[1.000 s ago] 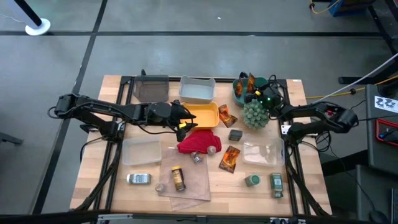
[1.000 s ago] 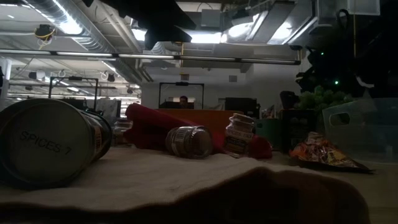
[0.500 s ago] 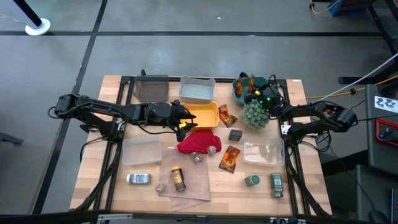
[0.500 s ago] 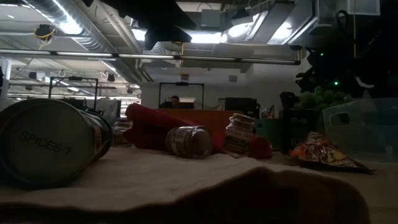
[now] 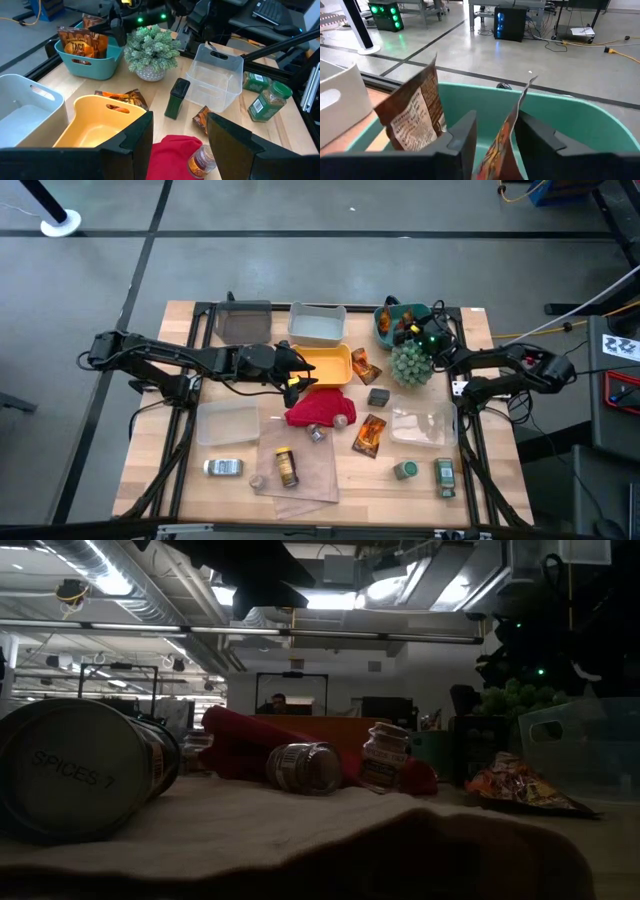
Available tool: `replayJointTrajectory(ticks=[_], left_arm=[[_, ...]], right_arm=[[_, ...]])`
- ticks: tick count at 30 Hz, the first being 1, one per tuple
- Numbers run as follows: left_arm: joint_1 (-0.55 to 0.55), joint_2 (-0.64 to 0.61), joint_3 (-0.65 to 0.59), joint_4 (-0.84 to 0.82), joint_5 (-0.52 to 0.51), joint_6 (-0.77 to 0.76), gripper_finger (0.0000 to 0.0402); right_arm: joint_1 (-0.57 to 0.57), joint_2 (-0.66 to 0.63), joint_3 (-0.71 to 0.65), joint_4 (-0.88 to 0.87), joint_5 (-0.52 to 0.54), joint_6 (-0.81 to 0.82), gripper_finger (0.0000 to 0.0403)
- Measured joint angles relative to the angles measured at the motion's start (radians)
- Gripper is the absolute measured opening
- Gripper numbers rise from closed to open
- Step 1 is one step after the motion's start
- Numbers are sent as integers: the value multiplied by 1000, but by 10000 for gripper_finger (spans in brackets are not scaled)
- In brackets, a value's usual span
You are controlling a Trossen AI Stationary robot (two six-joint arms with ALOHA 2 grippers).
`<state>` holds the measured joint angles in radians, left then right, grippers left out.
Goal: Sort spices by type
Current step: Put the brown seasoning pack into the green bin
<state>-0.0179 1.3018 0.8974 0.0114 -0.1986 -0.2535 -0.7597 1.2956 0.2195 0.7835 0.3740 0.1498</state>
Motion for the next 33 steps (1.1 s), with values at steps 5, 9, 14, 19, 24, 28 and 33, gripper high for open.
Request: replayJointTrajectory(ticks=[5, 9, 14, 19, 24, 28, 33], left_arm=[[0, 0, 0, 0, 0, 0, 169], [0, 0, 0, 0, 0, 0, 169], [0, 0, 0, 0, 0, 0, 169], [0, 0, 0, 0, 0, 5, 169], [0, 0, 0, 0, 0, 8, 169], [0, 0, 0, 0, 0, 11, 169], [0, 0, 0, 0, 0, 11, 169]], right_arm=[[0, -35, 0, -2, 0, -45, 140], [0, -80, 0, -2, 0, -51, 140], [0, -156, 0, -2, -2, -52, 140], [0, -231, 0, 1, -98, -51, 140], [0, -301, 0, 1, -284, -50, 140], [0, -344, 9, -2, -450, -11, 140], [2, -359, 76, -27, -642, 56, 140]])
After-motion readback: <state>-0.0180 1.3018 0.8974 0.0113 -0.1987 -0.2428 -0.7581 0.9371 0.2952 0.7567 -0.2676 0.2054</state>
